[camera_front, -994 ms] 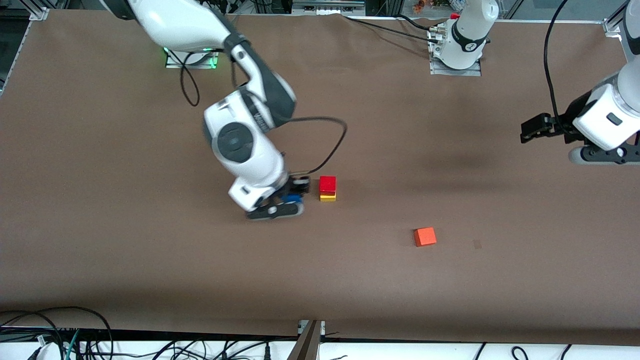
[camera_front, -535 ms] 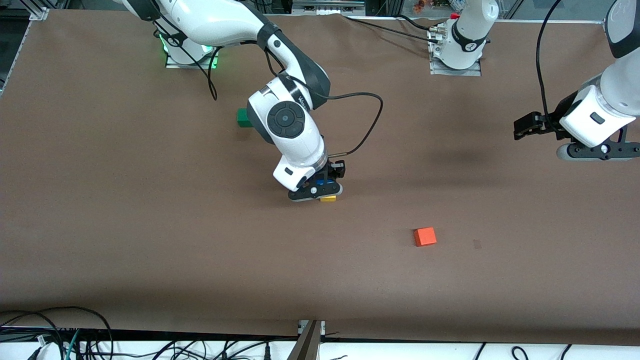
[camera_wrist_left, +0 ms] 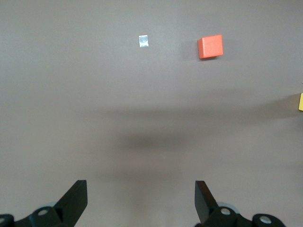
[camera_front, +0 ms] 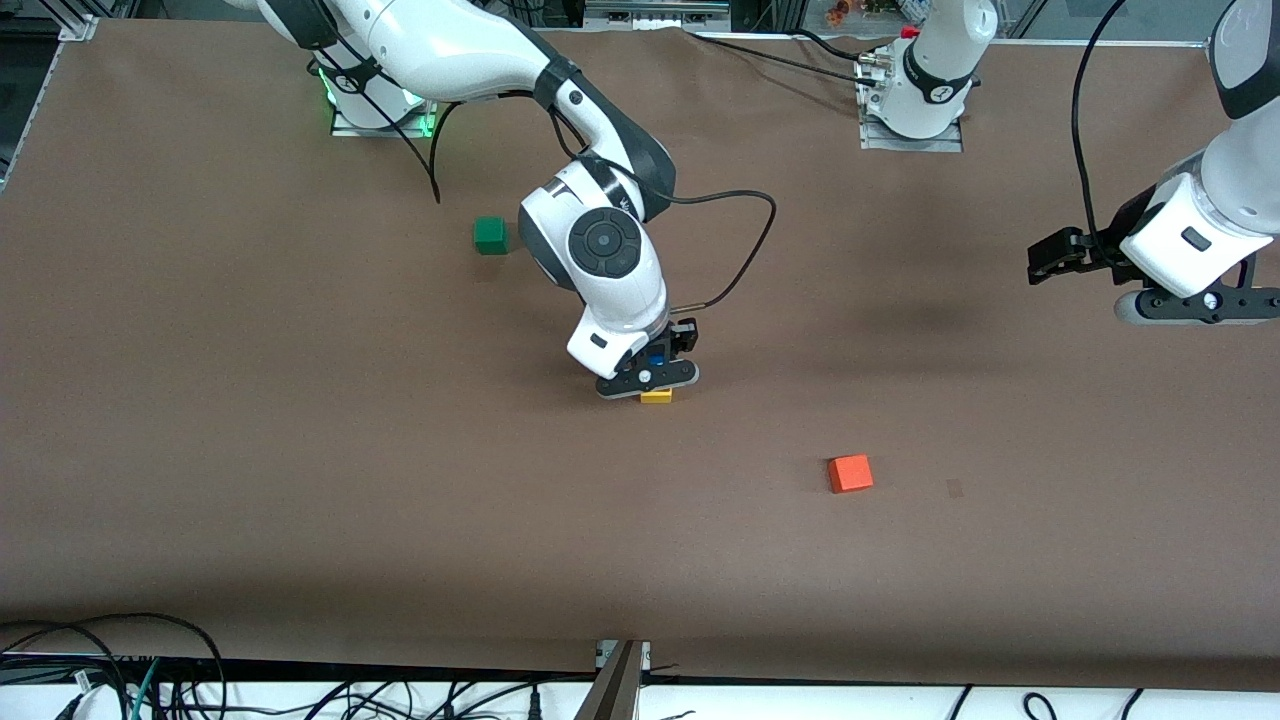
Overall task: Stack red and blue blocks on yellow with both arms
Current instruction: 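Carry the blue cube with the right gripper onto the red cube, then open the right gripper to release the blue cube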
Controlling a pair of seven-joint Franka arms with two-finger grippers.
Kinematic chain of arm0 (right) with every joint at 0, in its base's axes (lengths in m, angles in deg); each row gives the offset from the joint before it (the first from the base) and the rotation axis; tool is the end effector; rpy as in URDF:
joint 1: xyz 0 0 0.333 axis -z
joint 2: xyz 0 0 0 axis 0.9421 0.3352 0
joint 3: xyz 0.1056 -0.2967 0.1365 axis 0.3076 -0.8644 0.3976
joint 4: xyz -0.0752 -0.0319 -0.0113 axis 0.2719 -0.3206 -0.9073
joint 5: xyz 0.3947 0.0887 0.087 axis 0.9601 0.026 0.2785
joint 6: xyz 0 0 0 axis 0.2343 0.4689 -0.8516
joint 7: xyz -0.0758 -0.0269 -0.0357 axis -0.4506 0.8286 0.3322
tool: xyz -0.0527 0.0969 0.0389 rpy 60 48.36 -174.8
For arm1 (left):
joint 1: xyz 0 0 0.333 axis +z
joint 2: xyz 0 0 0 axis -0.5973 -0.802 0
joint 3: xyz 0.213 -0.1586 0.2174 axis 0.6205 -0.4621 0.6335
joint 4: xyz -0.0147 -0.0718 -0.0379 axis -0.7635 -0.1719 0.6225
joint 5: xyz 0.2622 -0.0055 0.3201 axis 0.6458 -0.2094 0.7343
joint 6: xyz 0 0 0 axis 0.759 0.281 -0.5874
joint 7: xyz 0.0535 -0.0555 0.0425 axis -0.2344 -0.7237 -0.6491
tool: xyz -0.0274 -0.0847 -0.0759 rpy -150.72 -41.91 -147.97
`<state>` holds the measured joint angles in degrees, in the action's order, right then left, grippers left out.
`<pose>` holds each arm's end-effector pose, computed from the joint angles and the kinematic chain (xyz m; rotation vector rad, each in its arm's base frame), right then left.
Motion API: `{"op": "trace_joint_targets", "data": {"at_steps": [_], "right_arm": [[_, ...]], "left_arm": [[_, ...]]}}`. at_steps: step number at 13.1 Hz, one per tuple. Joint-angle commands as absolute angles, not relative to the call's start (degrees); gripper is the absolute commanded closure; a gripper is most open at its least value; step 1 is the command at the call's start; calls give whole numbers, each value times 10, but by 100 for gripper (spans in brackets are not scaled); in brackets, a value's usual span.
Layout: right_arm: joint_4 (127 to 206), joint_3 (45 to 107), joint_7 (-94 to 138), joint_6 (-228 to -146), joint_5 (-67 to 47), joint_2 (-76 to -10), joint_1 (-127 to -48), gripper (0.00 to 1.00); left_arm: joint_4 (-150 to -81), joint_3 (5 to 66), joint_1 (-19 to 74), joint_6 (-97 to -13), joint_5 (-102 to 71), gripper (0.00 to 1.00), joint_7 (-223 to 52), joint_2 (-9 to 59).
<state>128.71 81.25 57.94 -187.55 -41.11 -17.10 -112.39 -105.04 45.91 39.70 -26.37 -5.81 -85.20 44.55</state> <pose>0.6077 0.5529 0.3190 -3.0073 -0.2273 -0.0365 0.6005 -0.0429 0.5818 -3.1236 -0.0380 0.2040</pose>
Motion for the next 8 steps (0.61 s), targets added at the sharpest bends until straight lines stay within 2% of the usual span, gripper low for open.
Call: {"op": "trace_joint_targets", "data": {"at_steps": [1, 6, 8], "right_arm": [[1270, 807, 596, -1867, -420, -157, -1131, 83], [1269, 807, 611, -1867, -420, -152, -1133, 82], [1269, 807, 617, -1868, -420, -152, -1133, 72]], "left_arm": [[-1035, 455, 402, -263, -66, 0, -848, 437], [-1035, 455, 402, -263, -65, 0, -848, 437], [-1035, 455, 402, -263, -65, 0, -848, 437]]}}
